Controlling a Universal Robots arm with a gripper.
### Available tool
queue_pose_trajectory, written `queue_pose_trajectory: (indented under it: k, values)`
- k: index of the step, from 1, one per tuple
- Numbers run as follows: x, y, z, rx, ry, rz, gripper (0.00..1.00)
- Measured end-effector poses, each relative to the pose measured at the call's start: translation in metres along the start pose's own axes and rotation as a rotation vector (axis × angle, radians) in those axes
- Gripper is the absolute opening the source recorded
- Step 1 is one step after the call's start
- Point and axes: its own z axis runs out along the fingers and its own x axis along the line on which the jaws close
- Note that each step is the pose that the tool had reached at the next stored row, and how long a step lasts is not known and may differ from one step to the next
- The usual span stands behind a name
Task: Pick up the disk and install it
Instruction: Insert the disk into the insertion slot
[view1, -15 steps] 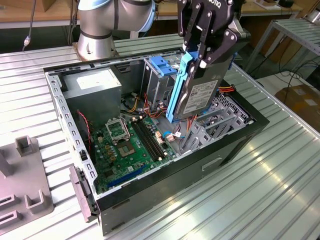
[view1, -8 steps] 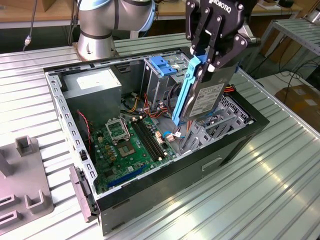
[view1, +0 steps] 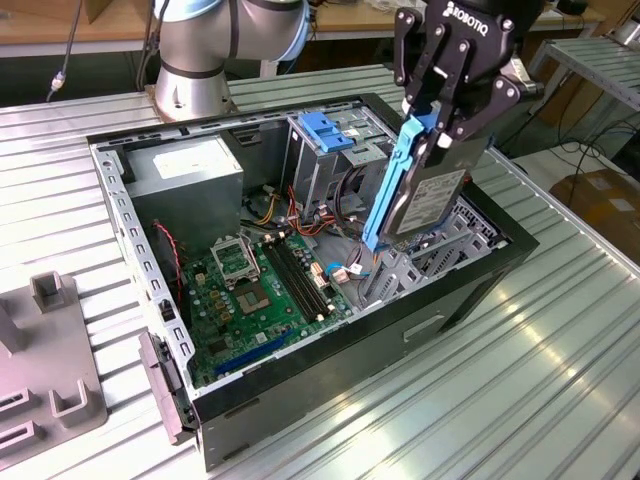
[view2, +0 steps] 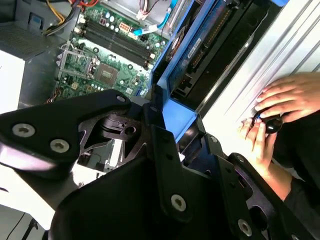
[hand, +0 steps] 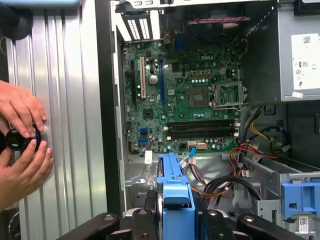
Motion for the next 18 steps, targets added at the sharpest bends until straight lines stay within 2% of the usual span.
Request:
queue_pose_trajectory:
  k: [3, 5, 7, 8, 10, 18]
  values:
    - [-0.0007, -0.0130, 0.0014, 0.0000, -0.0001, 0.000, 0.37]
    - [-0.0016, -0.0260, 0.0027, 0.0001, 0.0000, 0.000, 0.37]
    - [-0.0020, -0.0324, 0.0034, 0.0001, 0.0000, 0.000, 0.37]
    - [-0.0024, -0.0383, 0.0043, 0.0000, 0.0000, 0.000, 0.37]
    - [-0.0026, -0.0414, 0.0054, 0.0001, 0.0009, 0.000, 0.37]
    - [-0.0011, -0.0443, 0.0103, 0.0000, 0.0008, 0.001, 0.37]
